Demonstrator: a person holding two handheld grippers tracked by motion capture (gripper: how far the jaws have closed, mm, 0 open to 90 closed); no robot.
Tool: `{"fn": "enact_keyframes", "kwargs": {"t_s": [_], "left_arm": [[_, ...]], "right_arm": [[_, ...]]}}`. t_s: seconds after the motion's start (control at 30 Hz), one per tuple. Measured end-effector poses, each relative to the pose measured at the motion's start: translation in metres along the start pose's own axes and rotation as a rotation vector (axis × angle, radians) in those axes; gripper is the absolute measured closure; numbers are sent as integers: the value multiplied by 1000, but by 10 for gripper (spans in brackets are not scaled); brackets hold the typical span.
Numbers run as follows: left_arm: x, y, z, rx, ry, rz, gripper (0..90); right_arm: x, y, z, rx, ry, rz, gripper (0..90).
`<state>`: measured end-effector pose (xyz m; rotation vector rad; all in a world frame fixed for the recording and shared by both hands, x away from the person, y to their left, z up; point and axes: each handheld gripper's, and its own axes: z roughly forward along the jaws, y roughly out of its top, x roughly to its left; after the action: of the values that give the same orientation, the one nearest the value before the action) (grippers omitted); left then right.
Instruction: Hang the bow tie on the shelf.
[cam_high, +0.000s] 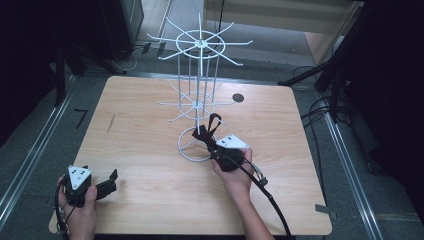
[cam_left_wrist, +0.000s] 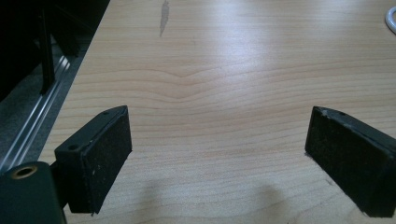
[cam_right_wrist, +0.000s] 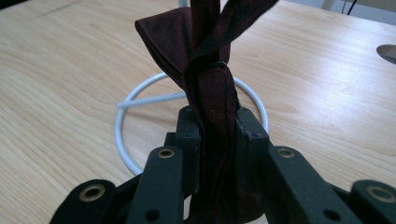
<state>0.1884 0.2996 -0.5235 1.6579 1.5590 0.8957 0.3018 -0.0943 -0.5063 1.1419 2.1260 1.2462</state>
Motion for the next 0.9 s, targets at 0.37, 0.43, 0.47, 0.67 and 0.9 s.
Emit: {"fn": "enact_keyframes", "kwargs": {"t_s": [0.37,0.43,0.47,0.67,0.9], "left_arm": [[0,0,0,4,0,-1,79],[0,0,0,4,0,0,79],[0,0,0,4,-1,0,79],[0,0,1,4,-1,0,79],[0,0,1,3,-1,-2,79]], "right_arm": [[-2,-5,6,47,-13,-28,738],[-2,-5,7,52,-11,-25,733],[-3,-5,7,53,-11,-24,727],[-4,-5,6,62,-13,-28,689],[-5,-3,0,46,-15,-40,510]]}}
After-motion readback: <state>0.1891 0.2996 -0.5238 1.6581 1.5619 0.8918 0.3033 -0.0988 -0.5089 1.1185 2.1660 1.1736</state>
